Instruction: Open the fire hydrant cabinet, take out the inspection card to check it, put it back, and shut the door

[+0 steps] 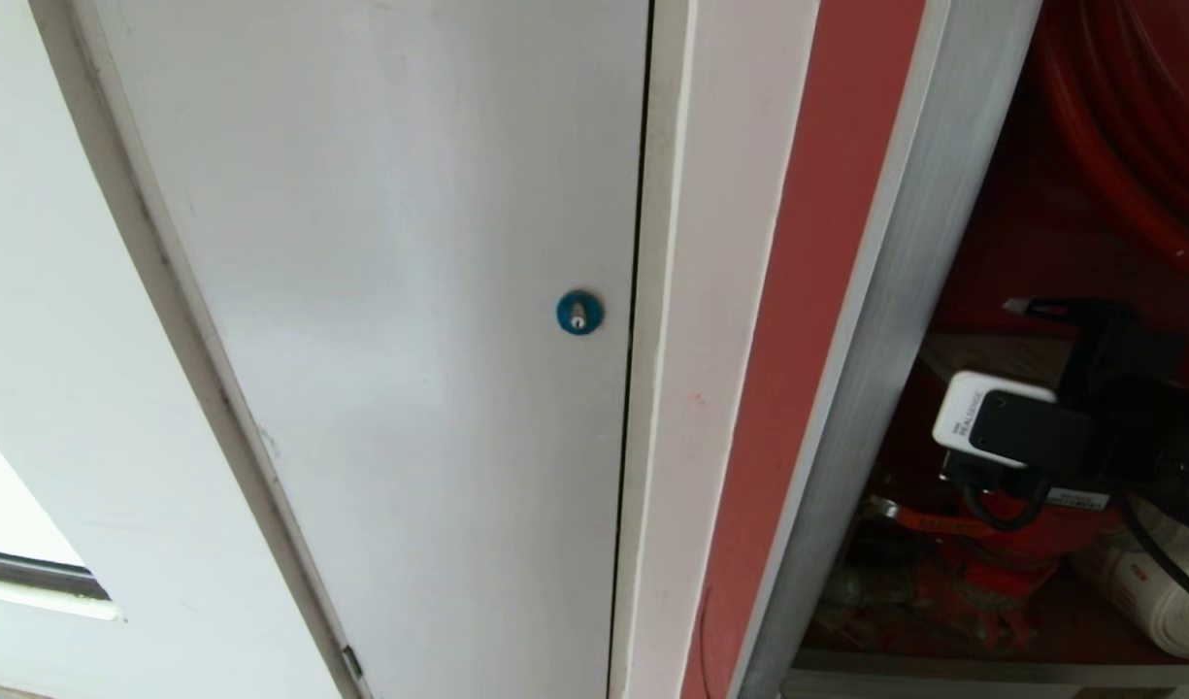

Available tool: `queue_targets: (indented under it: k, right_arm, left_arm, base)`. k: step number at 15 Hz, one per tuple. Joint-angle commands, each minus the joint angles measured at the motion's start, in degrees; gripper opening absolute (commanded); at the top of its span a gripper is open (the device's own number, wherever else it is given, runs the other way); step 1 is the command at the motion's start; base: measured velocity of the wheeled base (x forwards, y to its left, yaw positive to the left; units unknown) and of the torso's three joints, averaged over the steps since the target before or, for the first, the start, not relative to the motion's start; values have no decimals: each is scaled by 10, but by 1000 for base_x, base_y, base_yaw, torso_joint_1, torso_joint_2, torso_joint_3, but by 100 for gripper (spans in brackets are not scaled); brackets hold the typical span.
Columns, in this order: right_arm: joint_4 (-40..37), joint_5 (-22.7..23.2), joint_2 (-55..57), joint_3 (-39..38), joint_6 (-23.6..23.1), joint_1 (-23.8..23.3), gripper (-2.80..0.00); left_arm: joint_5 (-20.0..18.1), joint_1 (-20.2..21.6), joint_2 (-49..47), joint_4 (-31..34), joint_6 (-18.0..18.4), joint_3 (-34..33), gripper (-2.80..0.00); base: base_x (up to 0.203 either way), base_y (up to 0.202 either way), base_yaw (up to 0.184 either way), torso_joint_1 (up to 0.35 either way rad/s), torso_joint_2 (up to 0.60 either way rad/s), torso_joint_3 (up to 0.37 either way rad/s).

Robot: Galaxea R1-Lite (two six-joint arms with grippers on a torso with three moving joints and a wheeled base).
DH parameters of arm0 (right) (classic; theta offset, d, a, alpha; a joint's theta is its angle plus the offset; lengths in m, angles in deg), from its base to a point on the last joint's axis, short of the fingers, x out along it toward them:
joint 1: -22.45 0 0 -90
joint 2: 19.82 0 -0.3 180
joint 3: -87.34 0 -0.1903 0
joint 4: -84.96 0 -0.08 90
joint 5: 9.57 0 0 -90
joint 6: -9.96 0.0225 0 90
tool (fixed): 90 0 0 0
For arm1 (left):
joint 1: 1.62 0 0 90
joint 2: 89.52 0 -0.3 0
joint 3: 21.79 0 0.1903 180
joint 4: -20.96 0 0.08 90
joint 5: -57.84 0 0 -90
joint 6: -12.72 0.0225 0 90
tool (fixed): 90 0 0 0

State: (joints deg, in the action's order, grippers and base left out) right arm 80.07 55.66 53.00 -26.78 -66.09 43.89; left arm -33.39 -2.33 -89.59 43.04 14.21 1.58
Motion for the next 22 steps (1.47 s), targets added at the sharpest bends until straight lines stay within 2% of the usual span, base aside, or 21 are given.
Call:
queue_targets:
  k: [1, 6, 7, 22]
  right_arm:
    - [5, -1, 8, 0, -4, 1, 0]
    - [5, -1, 9, -1, -3, 1, 0]
    - [5, 0, 9, -2, -3, 1, -280]
    - [2, 0, -28, -26, -3, 0, -280]
  left_arm:
    - [0, 0, 0, 0, 0, -8, -280]
    - [0, 0, 0, 0, 0, -8, -280]
    - [0, 0, 0, 0, 0, -8, -280]
    - [0, 0, 0, 0, 0, -8, -280]
  base:
    - [0, 0, 0, 0, 0, 0]
    - [0, 0, 0, 0, 0, 0]
    - [0, 0, 0, 0, 0, 0]
    - [0, 0, 0, 0, 0, 0]
